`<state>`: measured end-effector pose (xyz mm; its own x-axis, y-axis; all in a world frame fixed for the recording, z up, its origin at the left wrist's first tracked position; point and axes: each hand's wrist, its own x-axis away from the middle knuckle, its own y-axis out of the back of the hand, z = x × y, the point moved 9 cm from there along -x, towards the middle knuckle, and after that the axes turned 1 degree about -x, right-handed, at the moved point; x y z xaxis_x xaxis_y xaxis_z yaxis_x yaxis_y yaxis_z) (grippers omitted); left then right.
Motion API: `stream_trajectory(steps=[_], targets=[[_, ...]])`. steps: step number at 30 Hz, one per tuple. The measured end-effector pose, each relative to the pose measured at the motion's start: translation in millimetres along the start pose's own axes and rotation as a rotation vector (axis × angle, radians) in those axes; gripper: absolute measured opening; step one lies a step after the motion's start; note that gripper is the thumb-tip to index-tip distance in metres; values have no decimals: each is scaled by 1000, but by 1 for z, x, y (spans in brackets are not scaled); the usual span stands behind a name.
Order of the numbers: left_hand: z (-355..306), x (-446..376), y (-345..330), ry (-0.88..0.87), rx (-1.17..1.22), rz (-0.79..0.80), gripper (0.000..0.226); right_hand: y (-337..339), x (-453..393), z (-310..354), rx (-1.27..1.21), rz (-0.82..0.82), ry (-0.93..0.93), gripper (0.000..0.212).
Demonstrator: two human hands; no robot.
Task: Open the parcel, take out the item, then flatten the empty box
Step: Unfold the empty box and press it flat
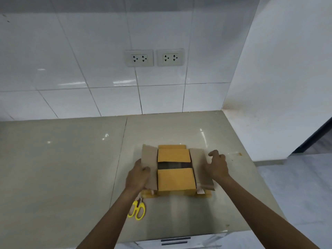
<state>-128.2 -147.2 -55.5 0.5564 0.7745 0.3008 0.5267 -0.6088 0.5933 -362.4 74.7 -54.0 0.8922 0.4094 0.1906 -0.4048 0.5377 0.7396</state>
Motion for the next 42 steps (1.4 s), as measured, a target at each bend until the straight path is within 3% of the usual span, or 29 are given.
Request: stream_trajectory(steps=[2,3,5,7,9,12,17,19,22,25,28,35,42], targets=[[17,-2,2,40,-248,-16,75,-9,2,12,105,4,104,26],[15,-2,0,-12,-360,-37,77,-17,4,18,122,36,140,20],[-1,1,-9,-188,-439,-62,54,-30,6,25,75,103,146,17],[-12,3,-16,-189,-292,-33,31,-36,6,31,16,122,137,17],[-14,2,-24,-67,-146,43,34,-36,2,37,3,131,143,19],[-13,-1,-37,47,82,218,60,-36,-6,44,132,165,179,43],[0,9,-45,238,511,470,95,-37,-26,60,322,204,238,55],[-3,13,-48,209,522,528,104,-38,-36,66,271,272,241,61],[-19,19,-55,-2,327,600,114,-36,-48,68,168,326,171,80],[-21,22,-62,-102,105,547,144,-43,-54,73,254,310,154,88],[-17,23,-69,-137,-45,496,157,-49,-55,81,320,252,157,87],[-14,25,-73,-89,-141,404,152,-66,-68,70,315,232,28,79],[-13,22,-74,-59,-144,369,151,-73,-67,53,191,261,-109,85]])
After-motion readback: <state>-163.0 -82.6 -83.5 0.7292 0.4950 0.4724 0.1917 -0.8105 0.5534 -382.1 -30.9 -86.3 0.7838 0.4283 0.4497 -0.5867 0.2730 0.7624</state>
